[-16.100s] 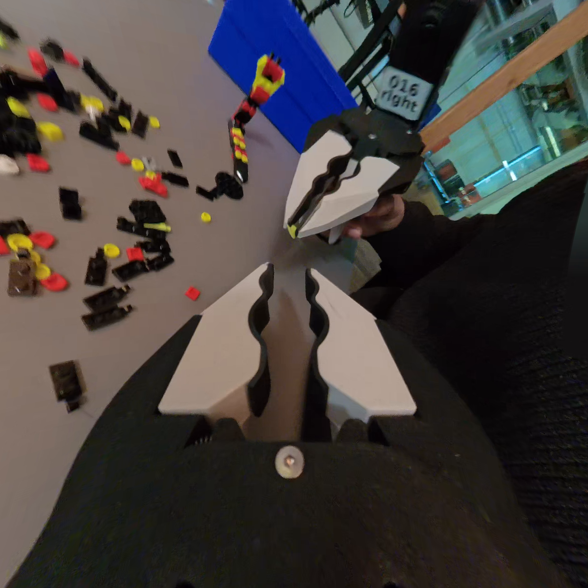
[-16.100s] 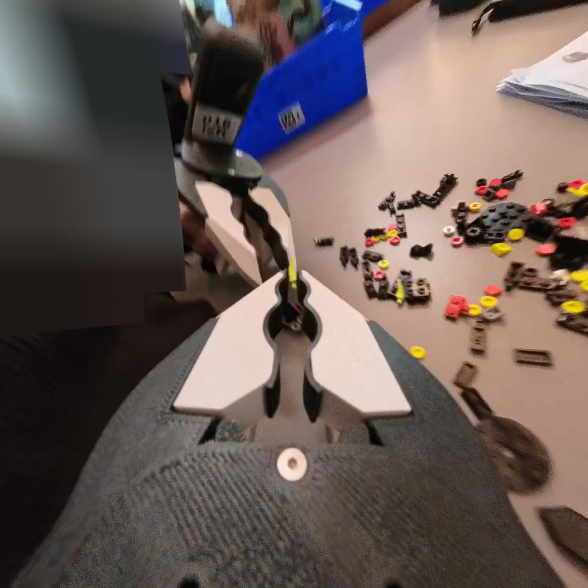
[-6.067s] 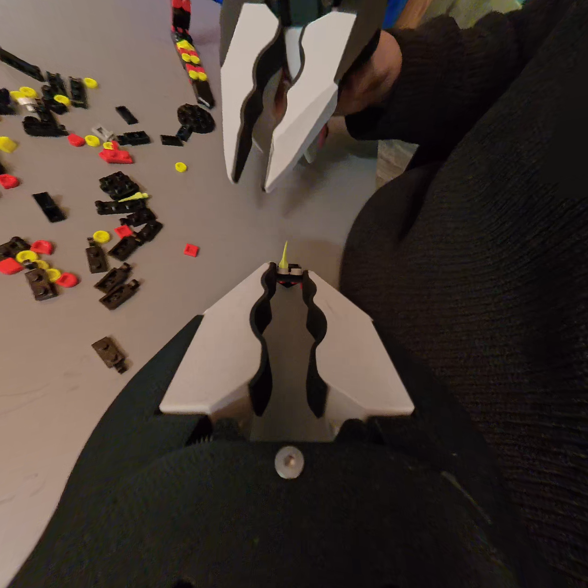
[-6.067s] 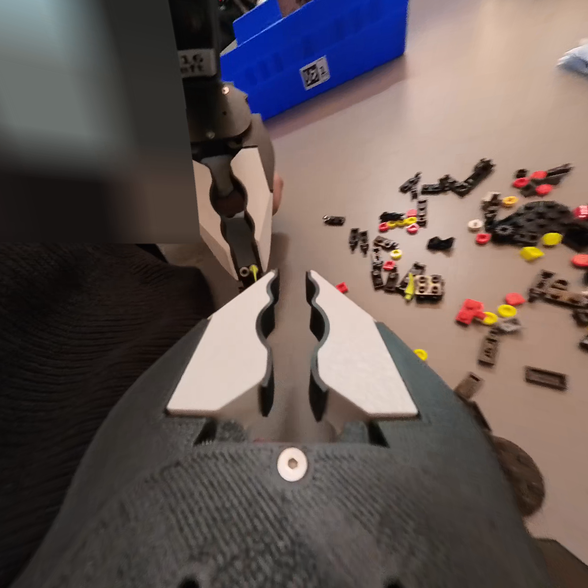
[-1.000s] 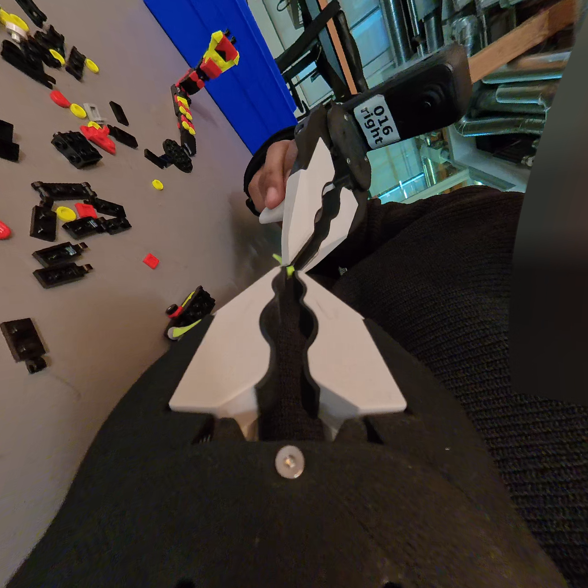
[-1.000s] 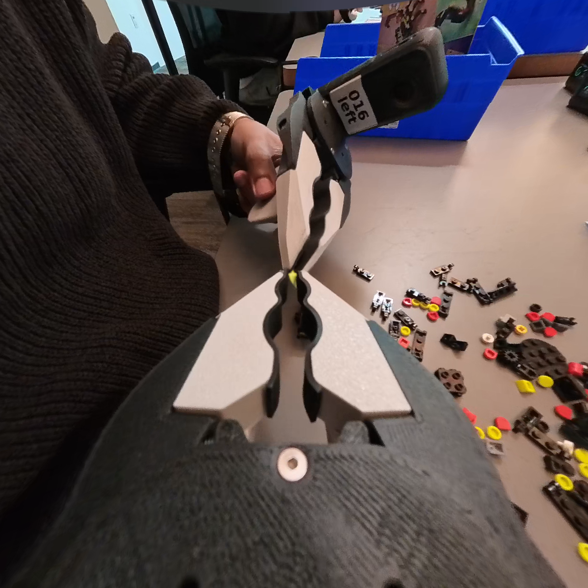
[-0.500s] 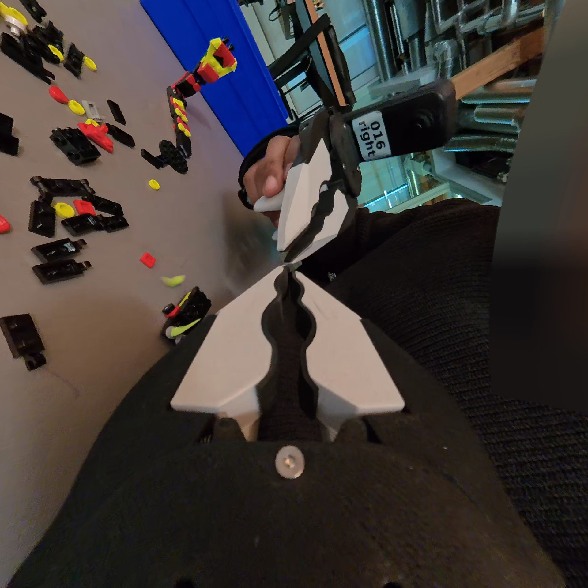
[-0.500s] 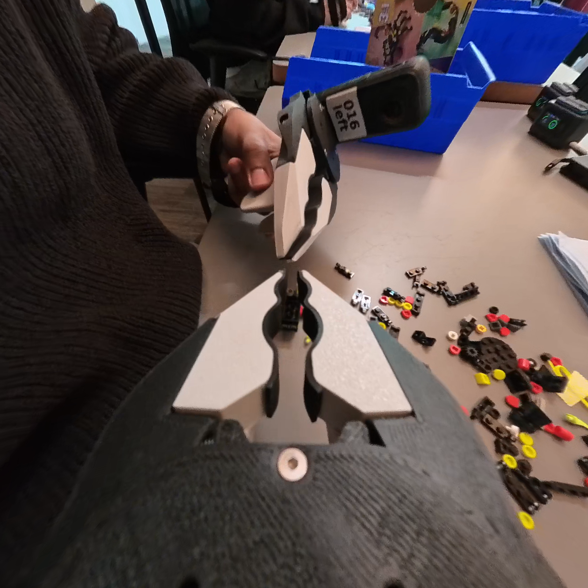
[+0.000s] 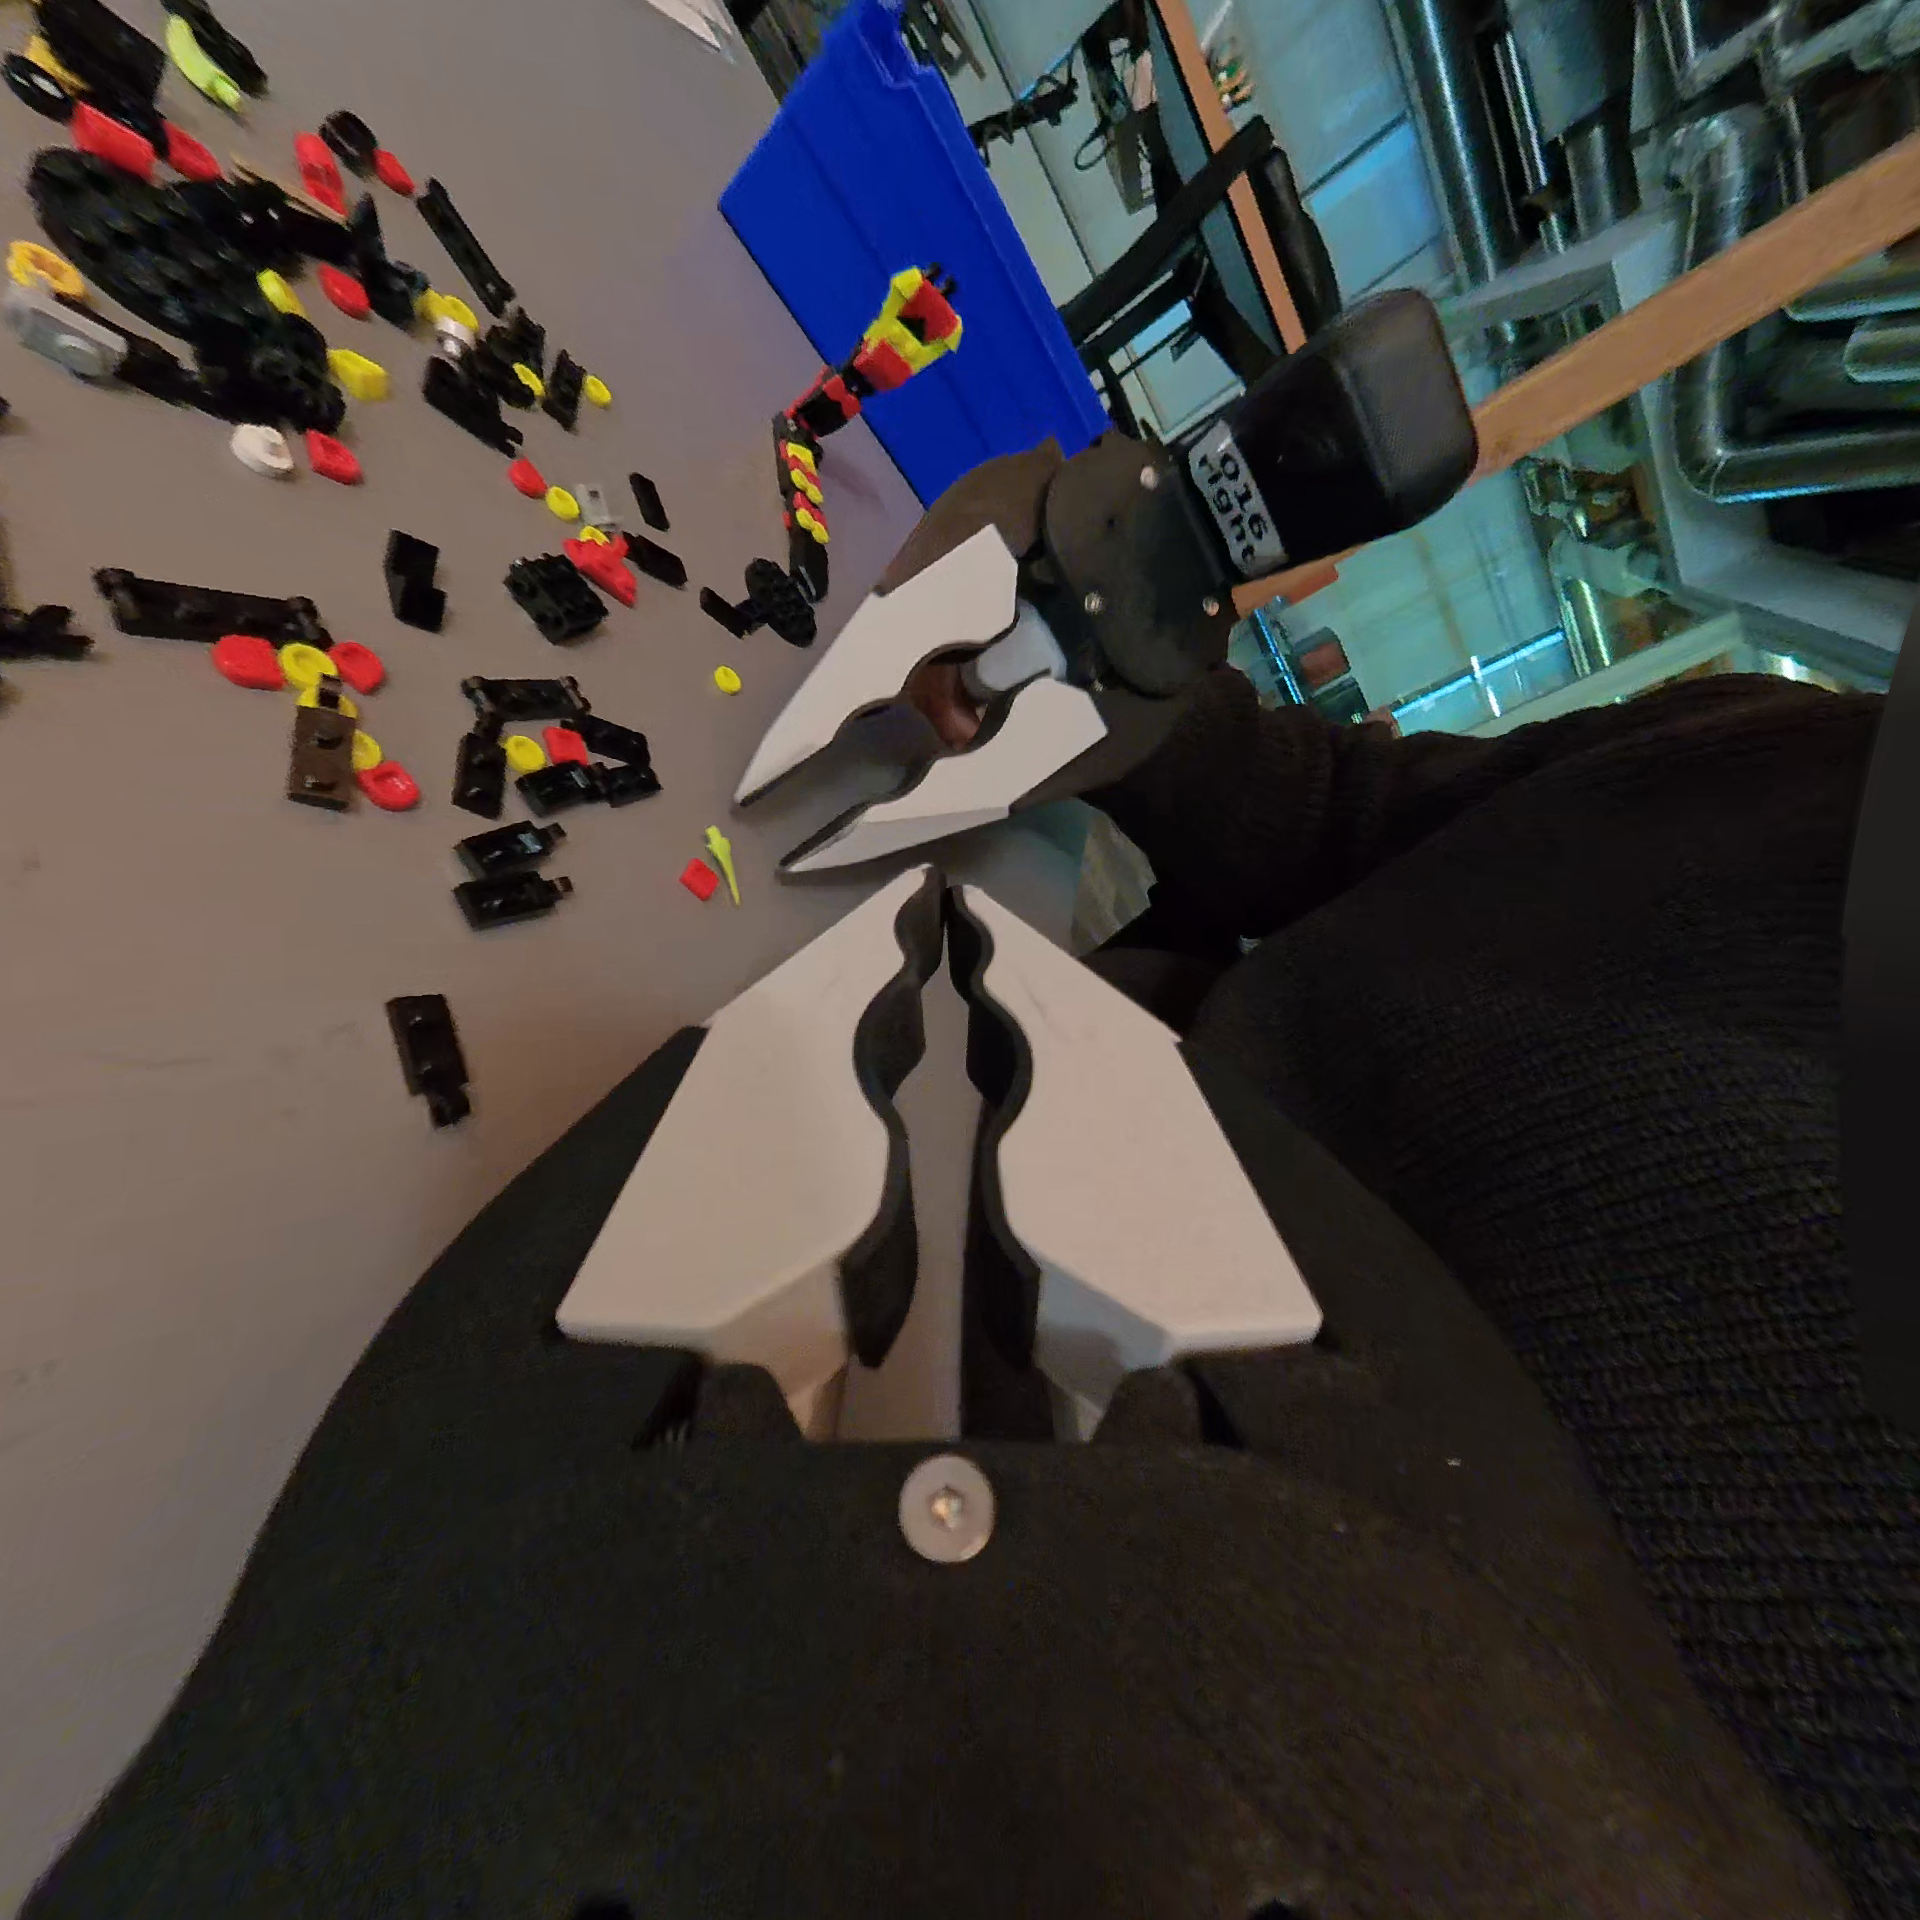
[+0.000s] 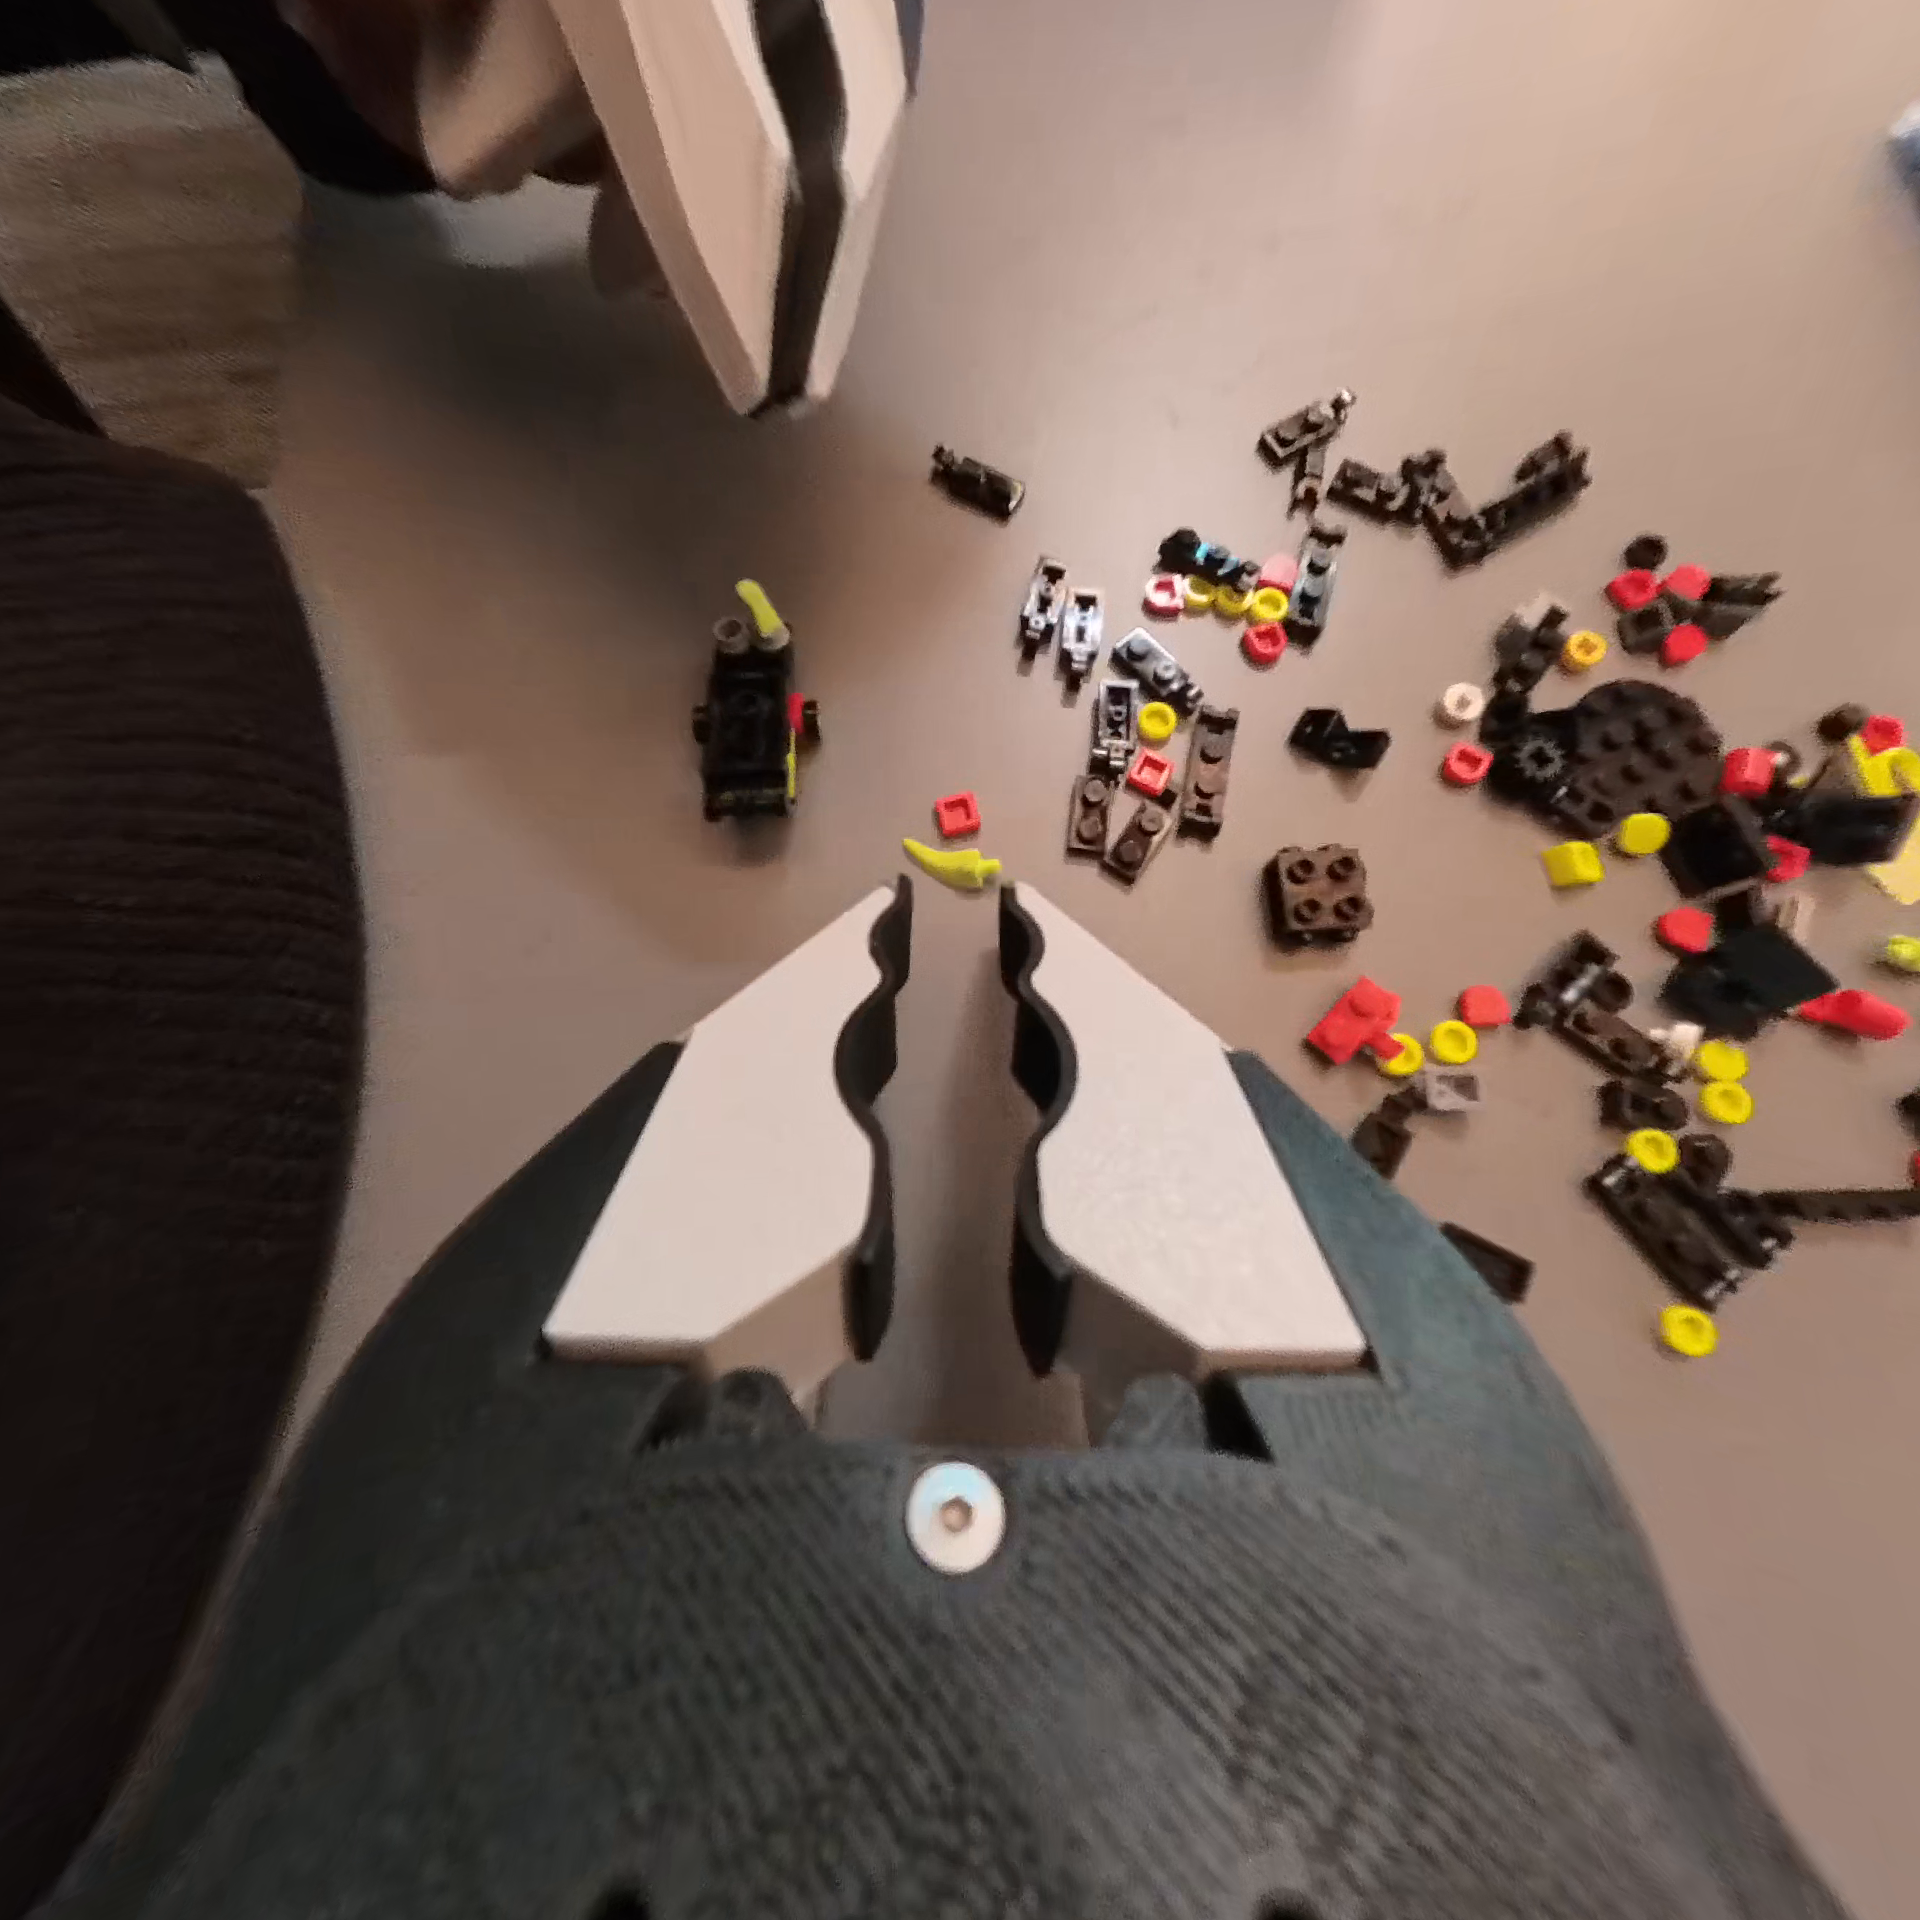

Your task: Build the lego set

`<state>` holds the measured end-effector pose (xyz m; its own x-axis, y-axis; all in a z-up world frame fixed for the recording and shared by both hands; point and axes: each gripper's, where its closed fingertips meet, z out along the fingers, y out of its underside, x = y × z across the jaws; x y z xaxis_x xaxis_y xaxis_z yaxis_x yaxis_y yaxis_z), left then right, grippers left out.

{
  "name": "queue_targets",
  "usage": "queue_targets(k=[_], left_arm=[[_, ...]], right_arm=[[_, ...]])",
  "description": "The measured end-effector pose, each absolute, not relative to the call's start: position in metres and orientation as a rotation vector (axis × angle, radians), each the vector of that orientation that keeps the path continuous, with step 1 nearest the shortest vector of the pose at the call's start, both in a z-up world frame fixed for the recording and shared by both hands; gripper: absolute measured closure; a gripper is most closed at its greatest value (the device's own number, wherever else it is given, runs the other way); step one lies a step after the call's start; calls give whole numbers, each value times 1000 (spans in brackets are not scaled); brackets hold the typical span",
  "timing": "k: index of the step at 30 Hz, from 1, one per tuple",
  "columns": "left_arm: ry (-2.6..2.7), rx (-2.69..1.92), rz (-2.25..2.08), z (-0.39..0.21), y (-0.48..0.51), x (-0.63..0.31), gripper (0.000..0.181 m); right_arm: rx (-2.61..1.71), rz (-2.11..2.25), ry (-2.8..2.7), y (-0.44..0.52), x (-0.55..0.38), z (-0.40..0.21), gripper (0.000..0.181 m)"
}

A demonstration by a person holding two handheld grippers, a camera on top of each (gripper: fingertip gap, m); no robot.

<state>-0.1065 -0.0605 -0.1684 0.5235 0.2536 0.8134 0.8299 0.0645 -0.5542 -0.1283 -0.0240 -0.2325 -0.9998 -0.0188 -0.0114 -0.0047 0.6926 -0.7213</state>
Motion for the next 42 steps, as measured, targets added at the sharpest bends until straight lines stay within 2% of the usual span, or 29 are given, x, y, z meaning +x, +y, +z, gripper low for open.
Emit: queue_targets(k=[4, 6, 9, 15, 19, 29, 36, 39, 42], left_arm=[[-1004, -1470, -539, -168, -66, -111, 181], [-1003, -1472, -541, -168, -65, -111, 181], [-992, -1495, -537, -169, -63, -109, 181], [-948, -1578, -525, -174, -54, -100, 181], [-907, -1660, -465, -179, -47, -94, 169], [-937, -1693, -342, -183, -47, -103, 181], [-908, -1733, -286, -185, -47, -104, 173], [-849, -1770, -259, -183, -42, -98, 181], [-819, -1784, -258, -183, -40, -95, 181]], right_arm=[[85, -1190, 2827, -32, -128, -240, 162], [132, -1192, 2812, -34, -130, -240, 170], [148, -1193, 2785, -34, -129, -239, 173], [21, -1440, 2649, -45, -116, -201, 177], [-8, -1514, 2604, -48, -111, -188, 177], [58, -1548, 2539, -49, -111, -179, 181], [51, -1597, 2464, -51, -108, -170, 181], [22, -1598, 2470, -52, -104, -169, 181], [38, -1609, 2448, -53, -103, -167, 181]])
